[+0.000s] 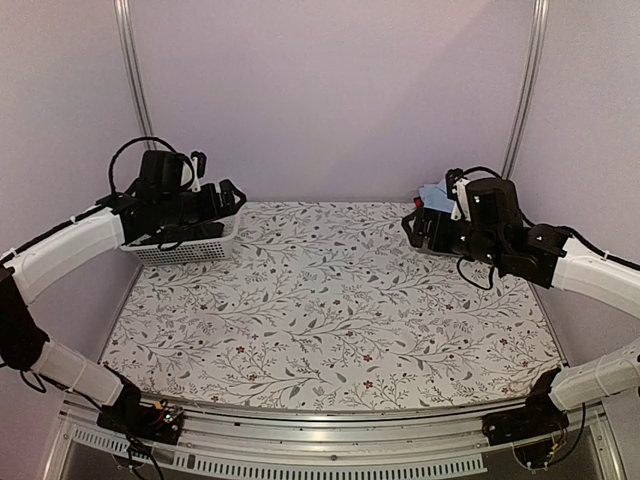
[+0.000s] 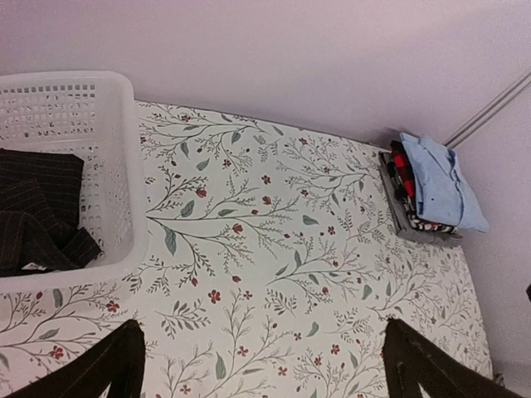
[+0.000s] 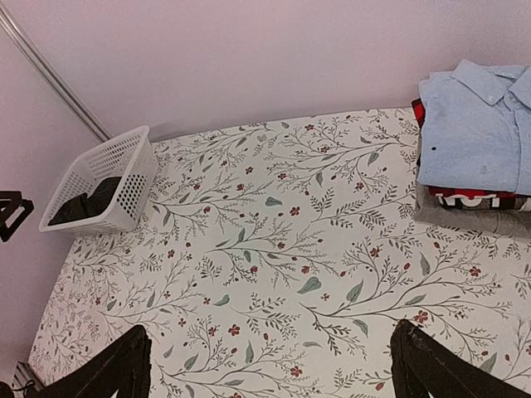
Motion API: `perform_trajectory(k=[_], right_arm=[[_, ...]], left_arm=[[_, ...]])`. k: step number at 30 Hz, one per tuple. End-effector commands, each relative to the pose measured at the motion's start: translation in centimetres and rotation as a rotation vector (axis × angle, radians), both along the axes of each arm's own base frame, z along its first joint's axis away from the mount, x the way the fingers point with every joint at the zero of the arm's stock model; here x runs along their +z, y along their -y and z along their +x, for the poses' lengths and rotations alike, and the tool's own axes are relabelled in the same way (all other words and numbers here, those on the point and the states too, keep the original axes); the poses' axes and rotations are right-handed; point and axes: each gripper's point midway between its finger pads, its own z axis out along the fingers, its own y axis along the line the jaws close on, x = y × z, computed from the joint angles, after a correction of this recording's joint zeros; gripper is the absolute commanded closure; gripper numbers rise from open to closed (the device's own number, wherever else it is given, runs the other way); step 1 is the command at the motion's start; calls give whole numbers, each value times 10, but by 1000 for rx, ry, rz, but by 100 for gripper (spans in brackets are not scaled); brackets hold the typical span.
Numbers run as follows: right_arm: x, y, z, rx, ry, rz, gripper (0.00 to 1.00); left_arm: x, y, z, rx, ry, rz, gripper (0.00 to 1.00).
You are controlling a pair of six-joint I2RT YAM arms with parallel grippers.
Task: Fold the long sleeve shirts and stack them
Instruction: Pick up the square-folded shirt from the bin.
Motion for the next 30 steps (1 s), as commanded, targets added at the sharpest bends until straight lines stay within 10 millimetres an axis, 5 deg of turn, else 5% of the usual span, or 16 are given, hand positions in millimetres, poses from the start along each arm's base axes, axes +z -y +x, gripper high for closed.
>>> perform_trajectory(k=[1, 13, 19, 30], right_arm=[[10, -2, -3, 28, 27, 7, 1], [7, -7, -6, 64, 15, 7, 1], [15, -8, -10, 81, 30, 22, 1], [21, -3, -17, 88, 46, 43, 1]], left_arm=[[-2, -25, 10, 80, -23, 22, 0], [-59, -131, 73, 396, -216, 133, 0], [-97, -159, 99, 444, -322, 284, 0], [-158, -190, 106, 514, -436, 459, 3]])
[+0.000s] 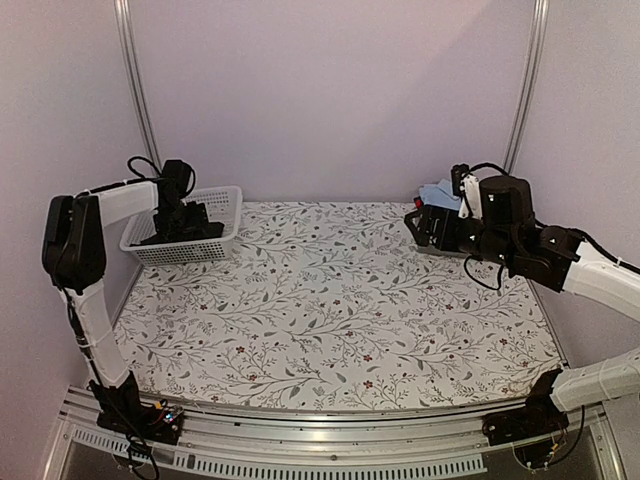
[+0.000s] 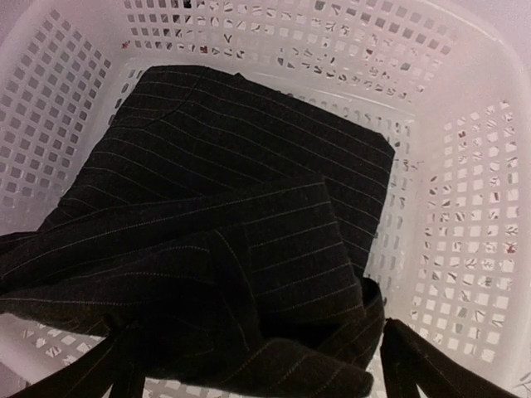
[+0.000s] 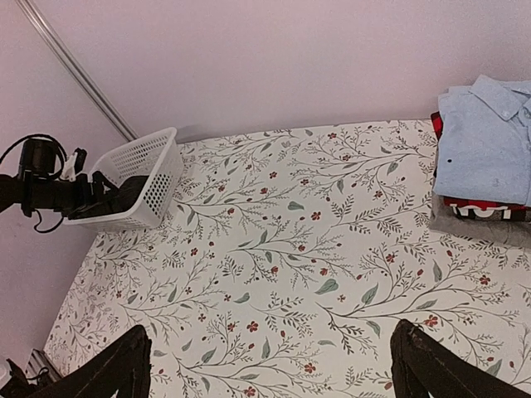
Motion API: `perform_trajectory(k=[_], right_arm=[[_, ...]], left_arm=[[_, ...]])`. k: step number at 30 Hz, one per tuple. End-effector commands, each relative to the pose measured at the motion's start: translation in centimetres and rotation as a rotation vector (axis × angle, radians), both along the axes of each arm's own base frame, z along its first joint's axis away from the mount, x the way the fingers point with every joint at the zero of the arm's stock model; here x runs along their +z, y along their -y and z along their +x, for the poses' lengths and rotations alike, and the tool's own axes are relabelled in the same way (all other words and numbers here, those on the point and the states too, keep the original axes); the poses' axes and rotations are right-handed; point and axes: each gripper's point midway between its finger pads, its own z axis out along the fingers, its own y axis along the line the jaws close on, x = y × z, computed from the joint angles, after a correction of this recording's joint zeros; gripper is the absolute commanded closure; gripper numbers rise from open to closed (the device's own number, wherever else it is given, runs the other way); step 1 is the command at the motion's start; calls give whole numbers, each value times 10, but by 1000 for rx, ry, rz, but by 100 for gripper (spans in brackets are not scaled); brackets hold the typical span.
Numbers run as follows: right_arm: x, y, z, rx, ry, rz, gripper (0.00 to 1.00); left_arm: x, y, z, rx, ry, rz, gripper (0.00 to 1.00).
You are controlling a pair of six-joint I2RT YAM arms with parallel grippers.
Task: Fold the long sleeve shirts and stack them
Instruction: Pick up the square-folded shirt from the bin.
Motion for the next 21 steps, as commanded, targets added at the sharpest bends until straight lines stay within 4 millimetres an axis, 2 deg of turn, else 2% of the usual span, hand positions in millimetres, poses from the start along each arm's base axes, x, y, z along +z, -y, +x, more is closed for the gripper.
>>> perform_trajectory(k=[1, 3, 6, 8, 10, 14, 17, 21], right_arm=[[4, -2, -5, 26, 13, 13, 1], [5, -1, -6, 24, 15, 19, 1], [7, 1, -7, 24, 18, 28, 1], [7, 1, -9, 24, 18, 30, 1], [8, 2, -10, 25, 21, 34, 1], [10, 3, -11, 26, 26, 36, 1], [11, 2, -11, 29, 26, 40, 1], [10, 2, -11, 30, 23, 37, 1]], left_arm=[[-19, -21, 5, 22, -54, 97, 3], [-30, -25, 9, 22, -75, 106, 5], [-46, -30, 11, 23, -109, 105, 15], [-46, -31, 14, 23, -108, 106, 33], [-38, -34, 18, 27, -87, 108, 58], [-2, -35, 32, 20, -8, 116, 97], [33, -34, 40, 8, 65, 120, 100], [93, -24, 45, -25, 197, 109, 100]])
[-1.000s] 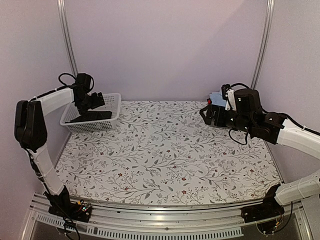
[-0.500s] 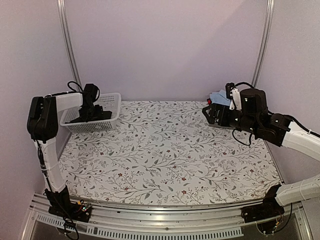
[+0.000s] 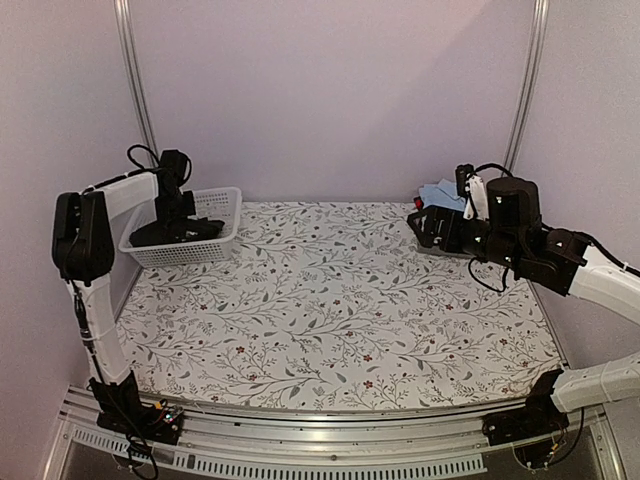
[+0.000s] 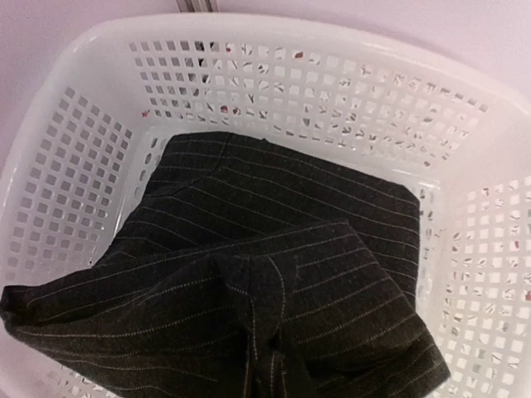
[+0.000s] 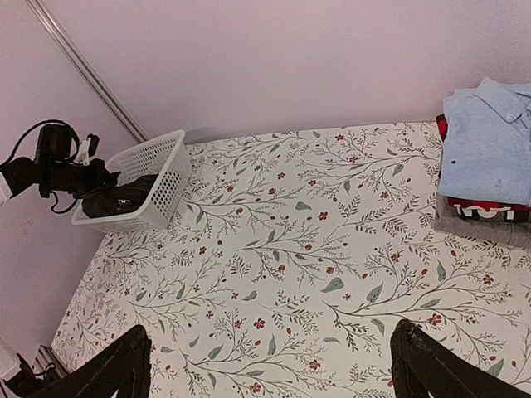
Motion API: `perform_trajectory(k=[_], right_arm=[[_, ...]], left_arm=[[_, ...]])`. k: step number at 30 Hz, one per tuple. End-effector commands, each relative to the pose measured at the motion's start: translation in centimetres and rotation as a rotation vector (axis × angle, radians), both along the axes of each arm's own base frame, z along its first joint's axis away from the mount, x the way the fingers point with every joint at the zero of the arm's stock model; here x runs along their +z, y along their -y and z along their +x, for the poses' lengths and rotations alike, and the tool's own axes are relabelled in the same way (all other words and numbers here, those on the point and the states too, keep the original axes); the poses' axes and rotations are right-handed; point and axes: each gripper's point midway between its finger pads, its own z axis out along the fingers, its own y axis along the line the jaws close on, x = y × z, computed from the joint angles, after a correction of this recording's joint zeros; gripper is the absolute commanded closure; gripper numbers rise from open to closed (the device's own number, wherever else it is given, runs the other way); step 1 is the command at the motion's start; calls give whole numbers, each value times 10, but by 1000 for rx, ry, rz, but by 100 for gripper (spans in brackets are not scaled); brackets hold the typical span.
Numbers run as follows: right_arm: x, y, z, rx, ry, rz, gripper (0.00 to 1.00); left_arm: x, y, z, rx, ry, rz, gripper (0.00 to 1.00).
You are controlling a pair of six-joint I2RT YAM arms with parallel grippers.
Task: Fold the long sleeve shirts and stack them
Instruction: Pick up the square-folded shirt from the bin, then place the square-folded shirt at the center of the board.
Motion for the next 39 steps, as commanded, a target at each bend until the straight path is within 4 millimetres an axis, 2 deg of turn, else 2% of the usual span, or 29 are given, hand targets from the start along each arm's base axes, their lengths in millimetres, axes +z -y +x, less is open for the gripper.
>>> perform_trajectory(k=[1, 4, 8, 12, 14, 17, 21, 24, 26, 27, 30, 33, 35, 36, 37, 39], right_arm=[[3, -1, -2, 8, 8, 15, 1], [1, -3, 0, 9, 3, 10, 1], [-1, -6, 3, 11, -3, 4, 1], [0, -6, 5, 6, 1, -3, 1], [1, -6, 6, 5, 3, -6, 1], [2, -7, 7, 5, 6, -8, 1], [2, -9, 9, 6, 3, -14, 1], [2, -10, 11, 3, 6, -20, 1], [4, -9, 11, 2, 8, -21, 1], [4, -9, 11, 0, 8, -24, 1], [2, -9, 12, 0, 7, -32, 1], [-1, -9, 12, 0, -2, -38, 1], [-7, -10, 12, 4, -13, -45, 1], [-9, -11, 12, 7, -17, -47, 1], [-13, -11, 12, 8, -25, -53, 1], [-20, -12, 12, 12, -38, -64, 1]], left_arm=[[107, 13, 9, -62, 234, -9, 100], [165, 37, 3, -133, 368, -23, 100], [250, 83, -17, -261, 560, -39, 100], [335, 140, -55, -425, 764, -88, 100], [370, 178, -81, -530, 849, -125, 100], [413, 227, -122, -675, 950, -178, 100], [458, 279, -177, -830, 1067, -238, 100], [472, 305, -206, -915, 1107, -281, 100], [468, 314, -212, -935, 1097, -324, 100], [460, 318, -210, -944, 1074, -337, 100], [418, 333, -199, -956, 969, -361, 100], [358, 350, -189, -977, 834, -403, 100], [307, 364, -187, -1011, 720, -450, 100], [291, 370, -187, -1019, 682, -474, 100], [265, 374, -187, -1022, 621, -493, 100], [225, 383, -190, -1041, 529, -529, 100]])
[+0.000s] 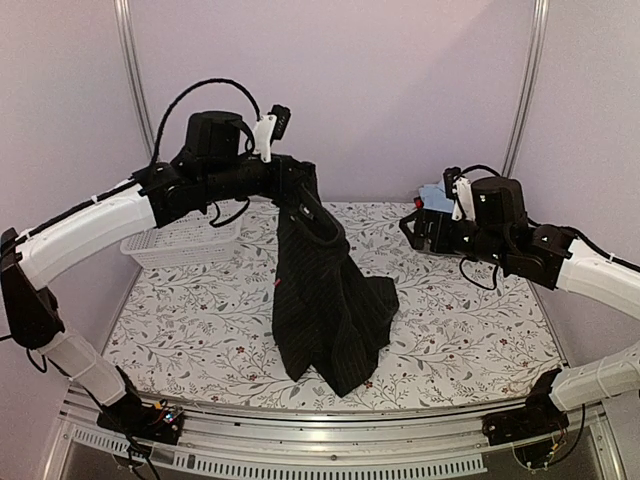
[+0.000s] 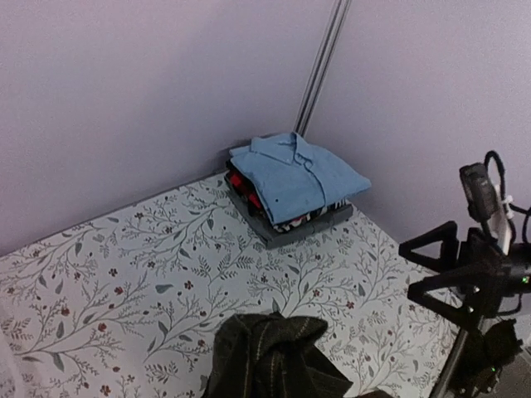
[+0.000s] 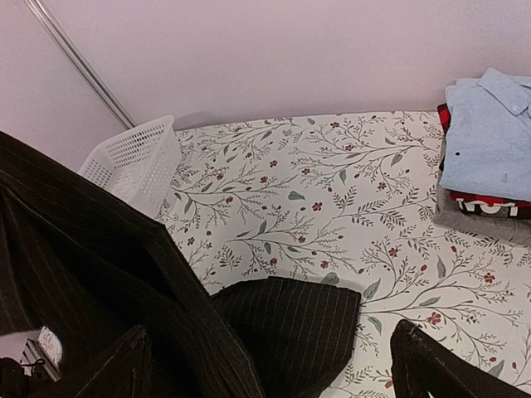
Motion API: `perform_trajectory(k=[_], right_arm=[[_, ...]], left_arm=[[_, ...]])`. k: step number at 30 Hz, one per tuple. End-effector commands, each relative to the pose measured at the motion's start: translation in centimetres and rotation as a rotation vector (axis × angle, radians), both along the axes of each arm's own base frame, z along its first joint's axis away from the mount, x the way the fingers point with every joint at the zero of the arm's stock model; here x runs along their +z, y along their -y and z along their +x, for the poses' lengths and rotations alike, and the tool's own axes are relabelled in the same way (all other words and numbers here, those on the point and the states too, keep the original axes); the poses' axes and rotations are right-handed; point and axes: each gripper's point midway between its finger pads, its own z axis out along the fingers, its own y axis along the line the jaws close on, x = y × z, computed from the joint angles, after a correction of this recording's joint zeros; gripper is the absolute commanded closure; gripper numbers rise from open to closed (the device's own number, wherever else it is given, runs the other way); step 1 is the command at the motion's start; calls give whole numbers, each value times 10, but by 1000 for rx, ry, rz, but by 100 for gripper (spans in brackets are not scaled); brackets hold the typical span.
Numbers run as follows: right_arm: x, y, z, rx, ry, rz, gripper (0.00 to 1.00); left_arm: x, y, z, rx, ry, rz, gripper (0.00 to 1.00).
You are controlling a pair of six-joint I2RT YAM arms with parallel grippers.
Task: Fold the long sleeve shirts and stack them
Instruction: Place the square-folded shirt at the center of the board, then rotate the crumpled shirt at the center of the board.
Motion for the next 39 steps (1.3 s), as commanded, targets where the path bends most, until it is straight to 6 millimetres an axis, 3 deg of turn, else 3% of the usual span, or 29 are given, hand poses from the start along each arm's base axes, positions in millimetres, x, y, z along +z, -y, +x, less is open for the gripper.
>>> perform_trajectory(k=[1, 5, 7, 9, 12, 16, 19, 22, 28, 34, 39], right_arm=[[-9, -3, 1, 9, -12, -22, 1], [-28, -6, -1, 32, -24, -31, 1], [-36, -10, -1, 50, -37, -34, 1], [-47, -15, 0, 70, -60, -51, 1], [-66, -23, 1, 100, -97, -80, 1], [-86, -36, 0, 143, -128, -106, 1], [-104, -48, 3, 175, -158, -139, 2], [-118, -59, 9, 199, -181, -154, 4], [-148, -75, 34, 182, -212, -221, 6], [-190, -92, 48, 209, -272, -284, 14], [-222, -105, 46, 247, -335, -285, 25]], left_arm=[[-77, 21, -6, -93, -190, -12, 100], [-158, 25, -6, -115, -359, 60, 100], [-187, 21, -5, -105, -429, 98, 100], [-203, 16, -4, -86, -462, 131, 98], [-209, 2, -4, -38, -481, 162, 74], [-203, -22, -8, 42, -469, 186, 28], [-203, -36, -17, 73, -487, 198, 12], [-207, -52, -27, 112, -505, 210, 5], [-223, -73, -45, 159, -564, 217, 3], [-237, -75, -63, 141, -629, 154, 3], [-252, -70, -71, 111, -679, 112, 3]])
